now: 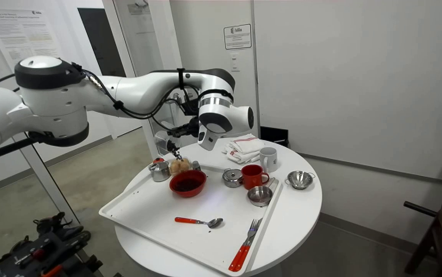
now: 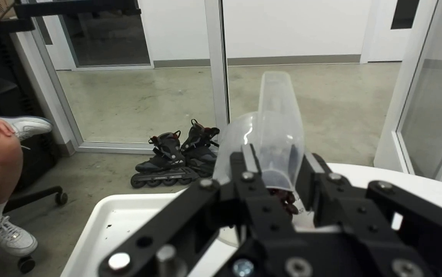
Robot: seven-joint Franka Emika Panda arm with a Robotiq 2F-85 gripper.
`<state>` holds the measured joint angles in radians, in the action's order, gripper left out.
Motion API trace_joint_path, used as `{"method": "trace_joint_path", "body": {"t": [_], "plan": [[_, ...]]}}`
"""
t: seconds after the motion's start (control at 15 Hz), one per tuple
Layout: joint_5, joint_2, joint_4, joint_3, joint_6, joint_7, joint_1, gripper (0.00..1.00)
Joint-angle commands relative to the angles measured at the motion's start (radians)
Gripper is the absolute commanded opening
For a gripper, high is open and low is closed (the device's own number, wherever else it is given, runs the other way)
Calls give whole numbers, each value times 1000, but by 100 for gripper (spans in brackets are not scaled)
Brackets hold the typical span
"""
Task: Pour the contents in the clear jug into the red bowl
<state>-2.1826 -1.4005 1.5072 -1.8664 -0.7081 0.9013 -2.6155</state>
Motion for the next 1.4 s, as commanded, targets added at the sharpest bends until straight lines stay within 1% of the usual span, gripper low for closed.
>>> {"method": "trace_joint_path", "body": {"t": [0.0, 0.73, 0.87, 1.13, 1.33], "plan": [[-81, -43, 5, 32, 68, 14, 0, 7], [-198, -93, 13, 51, 160, 40, 0, 7], [-166, -63, 27, 29, 157, 23, 0, 7], [-171, -63, 34, 28, 169, 25, 0, 7], [-183, -63, 44, 23, 212, 17, 0, 7]]}}
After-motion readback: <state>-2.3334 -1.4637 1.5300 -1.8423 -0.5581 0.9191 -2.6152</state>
